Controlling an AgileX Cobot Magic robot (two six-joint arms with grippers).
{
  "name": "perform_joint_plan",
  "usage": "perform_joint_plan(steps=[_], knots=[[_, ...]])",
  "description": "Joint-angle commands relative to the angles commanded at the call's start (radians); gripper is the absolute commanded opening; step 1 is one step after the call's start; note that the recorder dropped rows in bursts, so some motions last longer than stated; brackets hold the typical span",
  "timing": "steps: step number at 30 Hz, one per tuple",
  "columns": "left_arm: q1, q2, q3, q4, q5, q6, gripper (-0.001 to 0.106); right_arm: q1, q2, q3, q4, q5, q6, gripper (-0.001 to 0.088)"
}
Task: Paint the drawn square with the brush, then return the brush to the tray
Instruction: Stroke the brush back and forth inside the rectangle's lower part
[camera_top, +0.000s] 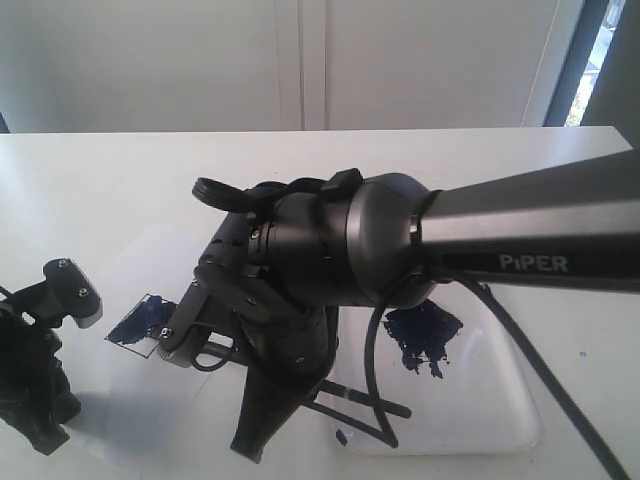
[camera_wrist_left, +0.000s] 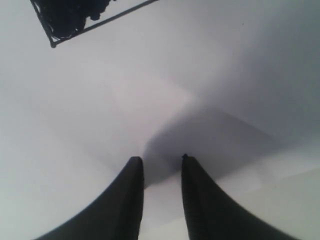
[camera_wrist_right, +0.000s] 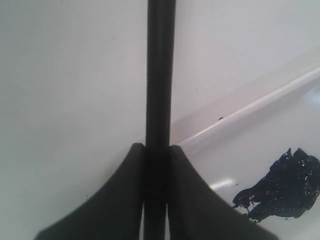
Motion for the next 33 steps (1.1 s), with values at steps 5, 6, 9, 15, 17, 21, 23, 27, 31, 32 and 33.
perform_joint_plan(steps=[5, 6, 9, 15, 17, 21, 23, 27, 31, 32, 33], knots=[[0.000, 0.000, 0.000, 0.000, 0.000, 0.000, 0.033, 0.000, 0.000, 0.000, 0.053, 0.012, -0.056, 0.0000], [0.000, 0.000, 0.000, 0.000, 0.000, 0.000, 0.033, 0.000, 0.000, 0.000, 0.069, 0.014, -0.080, 0.0000], [0.000, 0.000, 0.000, 0.000, 0.002, 0.000, 0.033, 0.000, 0.000, 0.000, 0.071, 0.014, -0.076, 0.0000], [0.000, 0.000, 0.000, 0.000, 0.004, 0.000, 0.033, 0.000, 0.000, 0.000, -0.017, 0.024, 0.008, 0.0000], [0.000, 0.000, 0.000, 0.000, 0.004, 0.000, 0.033, 0.000, 0.000, 0.000, -0.043, 0.024, 0.036, 0.0000], [0.000, 0.000, 0.000, 0.000, 0.004, 0.000, 0.033, 0.000, 0.000, 0.000, -0.083, 0.024, 0.066, 0.0000], [0.000, 0.000, 0.000, 0.000, 0.004, 0.000, 0.033, 0.000, 0.000, 0.000, -0.076, 0.031, 0.066, 0.0000], [0.000, 0.000, 0.000, 0.000, 0.004, 0.000, 0.033, 0.000, 0.000, 0.000, -0.051, 0.050, 0.020, 0.0000], [0.000, 0.000, 0.000, 0.000, 0.004, 0.000, 0.033, 0.000, 0.000, 0.000, -0.001, 0.059, -0.023, 0.0000], [0.000, 0.000, 0.000, 0.000, 0.004, 0.000, 0.033, 0.000, 0.000, 0.000, 0.011, 0.057, -0.036, 0.0000], [0.000, 0.000, 0.000, 0.000, 0.004, 0.000, 0.033, 0.000, 0.000, 0.000, 0.017, 0.055, -0.045, 0.0000]])
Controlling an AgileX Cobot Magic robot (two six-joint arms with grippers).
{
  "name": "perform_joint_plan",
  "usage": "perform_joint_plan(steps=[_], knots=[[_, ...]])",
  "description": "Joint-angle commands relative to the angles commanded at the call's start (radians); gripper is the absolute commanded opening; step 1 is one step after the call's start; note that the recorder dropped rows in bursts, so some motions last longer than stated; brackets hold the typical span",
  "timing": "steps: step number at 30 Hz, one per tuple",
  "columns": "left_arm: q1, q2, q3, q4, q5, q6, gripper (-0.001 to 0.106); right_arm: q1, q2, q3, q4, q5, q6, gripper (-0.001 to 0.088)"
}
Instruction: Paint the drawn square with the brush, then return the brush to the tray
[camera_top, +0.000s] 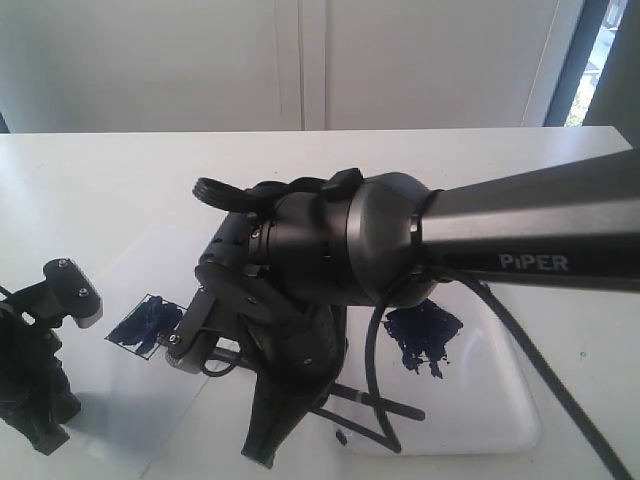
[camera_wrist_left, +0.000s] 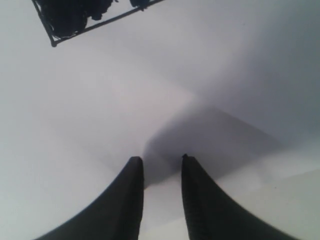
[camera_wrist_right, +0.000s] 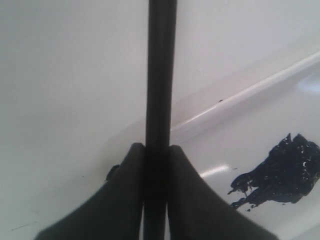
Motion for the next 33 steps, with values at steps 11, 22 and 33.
perform_joint_plan(steps=[11, 22, 33], knots=[[0.000, 0.000, 0.000, 0.000, -0.002, 0.000, 0.033, 0.000, 0.000, 0.000, 0.058, 0.014, -0.068, 0.0000], [0.000, 0.000, 0.000, 0.000, 0.001, 0.000, 0.033, 0.000, -0.029, -0.001, 0.035, -0.075, -0.049, 0.0000], [0.000, 0.000, 0.000, 0.000, 0.003, 0.000, 0.033, 0.000, -0.034, -0.054, -0.035, -0.072, 0.040, 0.0000]])
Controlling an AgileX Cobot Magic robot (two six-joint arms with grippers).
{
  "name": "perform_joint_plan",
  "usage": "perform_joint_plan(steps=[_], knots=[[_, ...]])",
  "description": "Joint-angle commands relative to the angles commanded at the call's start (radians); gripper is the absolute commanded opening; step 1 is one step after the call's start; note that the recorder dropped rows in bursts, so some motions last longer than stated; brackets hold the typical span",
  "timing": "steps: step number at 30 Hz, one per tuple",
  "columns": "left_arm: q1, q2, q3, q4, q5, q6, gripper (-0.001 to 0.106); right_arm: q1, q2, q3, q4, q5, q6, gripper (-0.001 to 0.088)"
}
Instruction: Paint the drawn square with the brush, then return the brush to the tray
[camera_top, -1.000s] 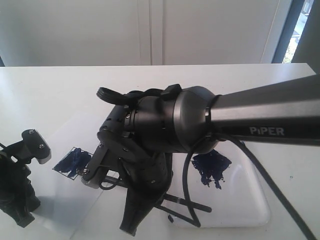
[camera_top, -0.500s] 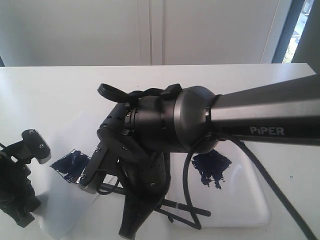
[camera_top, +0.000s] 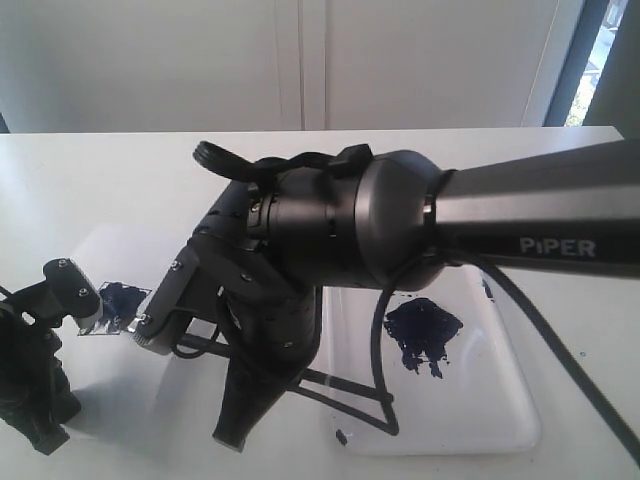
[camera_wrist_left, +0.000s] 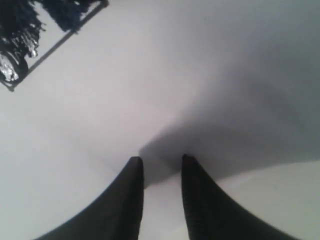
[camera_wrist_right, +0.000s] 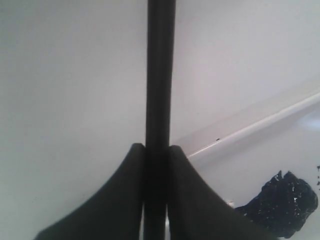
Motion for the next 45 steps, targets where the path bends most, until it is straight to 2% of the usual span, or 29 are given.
perform_joint_plan(steps=[6, 14, 19, 31, 37, 45], knots=[[0.000, 0.000, 0.000, -0.002, 0.000, 0.000, 0.033, 0.000, 0.000, -0.017, -0.044, 0.020, 0.020, 0.0000], [0.000, 0.000, 0.000, -0.004, -0.002, 0.000, 0.033, 0.000, 0.022, -0.017, -0.007, -0.017, 0.012, 0.0000], [0.000, 0.000, 0.000, -0.004, -0.004, 0.000, 0.033, 0.000, 0.050, -0.023, 0.065, -0.006, -0.059, 0.0000], [0.000, 0.000, 0.000, -0.004, -0.002, 0.000, 0.033, 0.002, 0.076, -0.027, 0.072, -0.041, -0.078, 0.0000], [0.000, 0.000, 0.000, -0.004, 0.000, 0.000, 0.033, 0.002, 0.112, -0.062, 0.072, -0.040, -0.078, 0.0000], [0.000, 0.000, 0.000, -0.004, 0.000, -0.002, 0.033, 0.002, 0.123, -0.094, 0.072, 0.017, -0.085, 0.0000]])
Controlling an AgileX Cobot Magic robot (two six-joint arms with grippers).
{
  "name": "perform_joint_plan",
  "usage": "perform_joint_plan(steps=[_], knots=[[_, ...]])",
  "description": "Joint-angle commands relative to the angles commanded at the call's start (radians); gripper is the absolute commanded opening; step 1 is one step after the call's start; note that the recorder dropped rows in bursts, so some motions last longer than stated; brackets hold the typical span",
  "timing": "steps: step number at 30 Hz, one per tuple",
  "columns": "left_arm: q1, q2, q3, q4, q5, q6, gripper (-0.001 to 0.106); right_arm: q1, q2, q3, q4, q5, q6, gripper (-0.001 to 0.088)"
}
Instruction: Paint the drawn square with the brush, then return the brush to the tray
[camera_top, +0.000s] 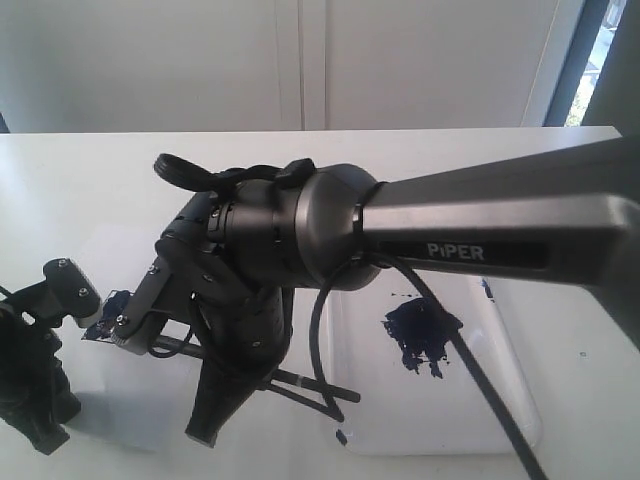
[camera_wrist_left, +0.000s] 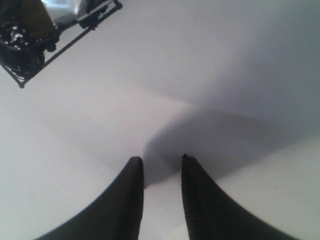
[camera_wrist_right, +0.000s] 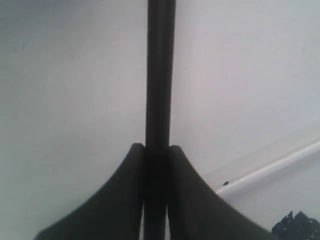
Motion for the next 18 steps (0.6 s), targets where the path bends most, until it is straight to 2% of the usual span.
perform_joint_plan(steps=[14, 18], knots=[[0.000, 0.000, 0.000, 0.000, 0.000, 0.000, 0.033, 0.000, 0.017, -0.002, -0.005, 0.030, -0.005, 0.0000], [0.000, 0.000, 0.000, 0.000, 0.002, 0.000, 0.033, 0.000, 0.017, -0.002, -0.048, 0.032, 0.022, 0.0000]])
